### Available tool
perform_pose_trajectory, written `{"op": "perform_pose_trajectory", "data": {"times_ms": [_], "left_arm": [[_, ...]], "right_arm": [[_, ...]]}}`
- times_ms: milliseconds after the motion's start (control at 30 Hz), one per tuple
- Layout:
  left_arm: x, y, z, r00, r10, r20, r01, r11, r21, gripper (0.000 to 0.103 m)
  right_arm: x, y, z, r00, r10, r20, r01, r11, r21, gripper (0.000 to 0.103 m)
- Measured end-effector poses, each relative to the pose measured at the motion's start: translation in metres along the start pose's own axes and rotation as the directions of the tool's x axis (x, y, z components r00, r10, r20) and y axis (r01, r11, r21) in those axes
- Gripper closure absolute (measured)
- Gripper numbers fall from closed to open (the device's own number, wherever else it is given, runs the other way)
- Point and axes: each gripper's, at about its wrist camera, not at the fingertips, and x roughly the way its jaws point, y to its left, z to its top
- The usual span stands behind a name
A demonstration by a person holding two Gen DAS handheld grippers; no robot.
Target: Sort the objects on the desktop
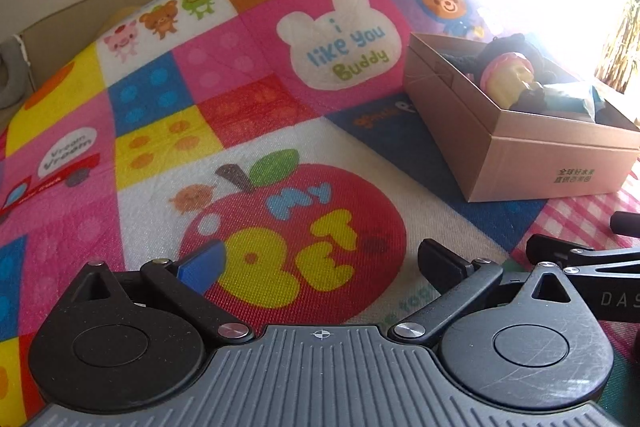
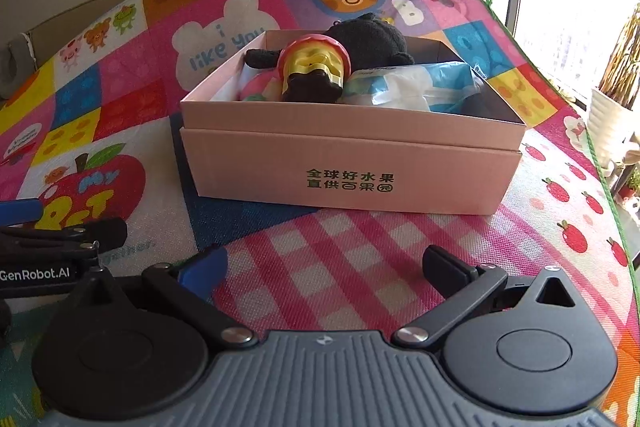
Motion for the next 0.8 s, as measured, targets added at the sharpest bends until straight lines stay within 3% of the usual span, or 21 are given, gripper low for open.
{"op": "perform_pose_trajectory", "data": {"times_ms": [800], "left_arm": [[0.0006,0.0000,0.0000,1.000,0.002,-0.001,-0.002,1.000,0.004,0.000]], "right_arm": [[0.0022,-0.0015,0.0025,1.000,0.001,0.000,-0.001,1.000,0.004,0.000]]}}
